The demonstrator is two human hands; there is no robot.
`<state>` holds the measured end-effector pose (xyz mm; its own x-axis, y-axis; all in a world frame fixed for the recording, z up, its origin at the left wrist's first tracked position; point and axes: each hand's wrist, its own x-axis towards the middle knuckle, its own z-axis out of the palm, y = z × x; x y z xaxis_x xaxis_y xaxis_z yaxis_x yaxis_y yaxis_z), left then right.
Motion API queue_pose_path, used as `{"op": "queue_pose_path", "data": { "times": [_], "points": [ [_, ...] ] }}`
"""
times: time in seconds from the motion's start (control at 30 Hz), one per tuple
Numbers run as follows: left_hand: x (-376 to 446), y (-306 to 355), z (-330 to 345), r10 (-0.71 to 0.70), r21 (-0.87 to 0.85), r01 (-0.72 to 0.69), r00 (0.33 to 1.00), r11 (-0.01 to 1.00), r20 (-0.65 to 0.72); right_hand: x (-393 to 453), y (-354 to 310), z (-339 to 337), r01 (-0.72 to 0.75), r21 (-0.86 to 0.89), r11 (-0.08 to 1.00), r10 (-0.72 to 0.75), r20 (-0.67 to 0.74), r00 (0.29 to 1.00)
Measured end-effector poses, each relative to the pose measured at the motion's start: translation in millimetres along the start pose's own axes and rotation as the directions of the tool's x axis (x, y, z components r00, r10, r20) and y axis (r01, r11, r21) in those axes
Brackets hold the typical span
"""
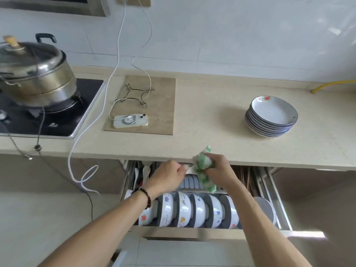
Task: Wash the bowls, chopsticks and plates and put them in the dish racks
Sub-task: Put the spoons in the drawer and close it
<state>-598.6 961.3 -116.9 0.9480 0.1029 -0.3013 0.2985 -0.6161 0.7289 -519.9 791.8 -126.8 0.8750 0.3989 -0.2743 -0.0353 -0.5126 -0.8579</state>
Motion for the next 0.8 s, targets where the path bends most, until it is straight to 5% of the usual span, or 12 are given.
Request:
{"op": "queue_pose_path", "data": {
  "times": [0.1,0.2,0.27,0.33,0.4,0.47,0.53,0.8],
  "points": [
    [-14,-39,-2,-0.115,-0.114,0.111,0.993,0.987,-0.032,0,3,55,0.205,-0.374,0.905,-0.263,-0.110,0.959],
    [-26,-71,-1,-0.216,-0.230,0.202,0.976,0.952,-0.037,1,15,98,0.282,-0.421,0.862,-0.379,-0.167,0.910],
    [-31,-96,1,-0.272,-0.293,0.248,0.961,0.923,-0.043,5,19,119,0.146,-0.243,0.959,-0.206,-0.243,0.948],
    [-32,-123,6,-0.345,-0.349,0.306,0.937,0.886,-0.056,12,22,136,-0.085,0.115,0.990,0.118,-0.317,0.941],
    [-27,-152,10,-0.436,-0.429,0.367,0.897,0.825,-0.070,20,28,148,-0.223,0.529,0.819,0.400,-0.247,0.883],
    [-16,-178,13,-0.492,-0.501,0.396,0.868,0.769,-0.068,25,35,159,-0.297,0.754,0.586,0.518,-0.067,0.852],
    [1,-201,15,-0.520,-0.536,0.415,0.853,0.735,-0.053,31,46,169,-0.345,0.784,0.516,0.537,0.017,0.843],
    [100,-273,48,-0.641,-0.556,0.518,0.767,0.651,-0.035,69,93,189,-0.375,0.735,0.565,0.535,0.020,0.845]
  ]
}}
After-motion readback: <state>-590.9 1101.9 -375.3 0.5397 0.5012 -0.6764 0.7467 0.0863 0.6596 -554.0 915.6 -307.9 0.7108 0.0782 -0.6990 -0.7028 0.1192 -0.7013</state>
